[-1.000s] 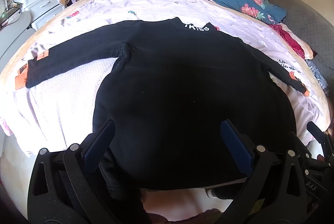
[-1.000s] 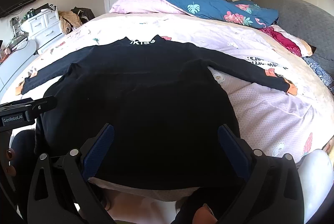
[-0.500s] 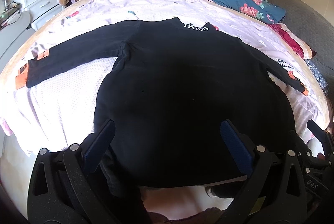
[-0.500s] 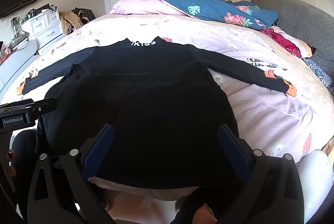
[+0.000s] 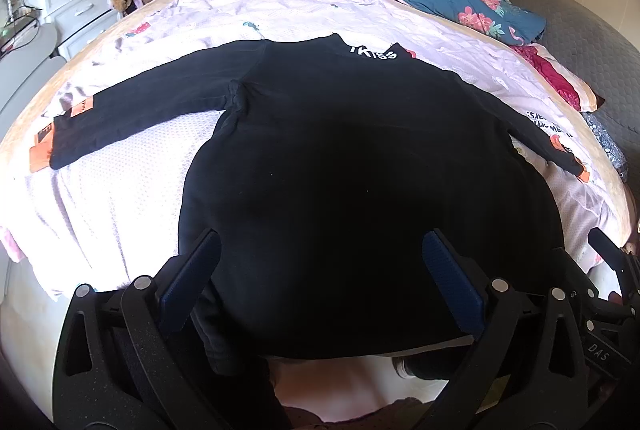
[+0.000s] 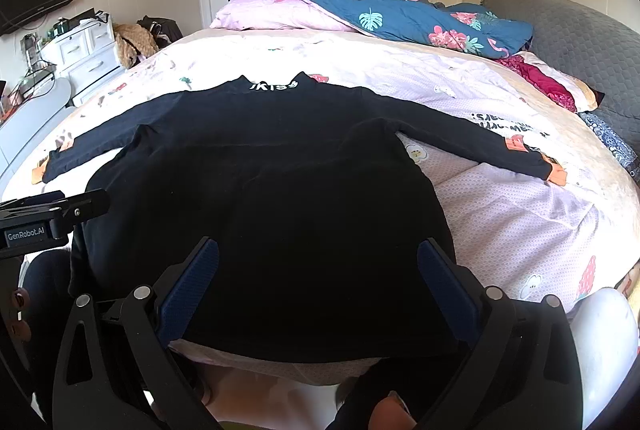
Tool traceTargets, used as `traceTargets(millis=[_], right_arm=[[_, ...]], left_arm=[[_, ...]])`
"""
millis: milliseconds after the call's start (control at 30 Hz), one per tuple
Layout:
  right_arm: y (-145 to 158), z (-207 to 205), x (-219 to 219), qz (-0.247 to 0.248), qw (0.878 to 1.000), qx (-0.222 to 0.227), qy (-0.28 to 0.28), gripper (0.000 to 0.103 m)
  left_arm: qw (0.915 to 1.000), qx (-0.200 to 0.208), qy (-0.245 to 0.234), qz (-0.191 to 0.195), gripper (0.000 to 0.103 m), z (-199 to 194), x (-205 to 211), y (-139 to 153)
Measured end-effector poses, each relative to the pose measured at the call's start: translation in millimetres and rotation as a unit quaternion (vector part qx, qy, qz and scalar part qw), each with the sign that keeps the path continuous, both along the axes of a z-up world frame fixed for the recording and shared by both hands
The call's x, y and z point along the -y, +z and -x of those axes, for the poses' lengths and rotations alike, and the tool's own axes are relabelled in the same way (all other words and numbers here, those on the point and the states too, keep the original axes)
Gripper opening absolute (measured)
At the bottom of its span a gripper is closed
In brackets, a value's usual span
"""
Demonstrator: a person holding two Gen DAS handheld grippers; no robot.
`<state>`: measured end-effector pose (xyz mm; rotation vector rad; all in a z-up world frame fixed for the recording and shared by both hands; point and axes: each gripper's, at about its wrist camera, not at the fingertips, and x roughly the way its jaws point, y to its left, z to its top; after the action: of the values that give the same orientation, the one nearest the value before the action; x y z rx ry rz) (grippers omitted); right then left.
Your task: Fold small clothes
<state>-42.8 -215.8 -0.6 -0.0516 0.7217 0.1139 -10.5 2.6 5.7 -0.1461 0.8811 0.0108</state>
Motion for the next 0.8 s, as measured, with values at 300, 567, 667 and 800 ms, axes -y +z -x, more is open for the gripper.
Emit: traceTargets(millis=[300, 567, 667, 800], right_arm=[[1.5, 0.1, 0.7, -0.001, 1.000, -0.001, -0.002, 0.099], [1.8, -0.3, 1.8, -0.003, 1.000, -0.002, -0.003, 0.099], [1.6, -0.8, 2.4, -0.002, 1.000, -0.002, -0.004, 0.099], [1.5, -5.4, 4.1, 0.003, 1.000, -0.003, -0.012, 0.099]], left_arm=[[1.0000, 0.000, -0.003, -0.002, 0.095, 0.2, 2.3, -0.4], [1.0000, -0.001, -0.005, -0.001, 0.095, -1.6, 4.6, -1.4], [1.0000, 0.000, -0.007, -0.002, 0.095, -3.9, 6.3, -1.1], [1.0000, 0.001, -0.007, -0.003, 0.095, -8.4, 8.1, -0.7]])
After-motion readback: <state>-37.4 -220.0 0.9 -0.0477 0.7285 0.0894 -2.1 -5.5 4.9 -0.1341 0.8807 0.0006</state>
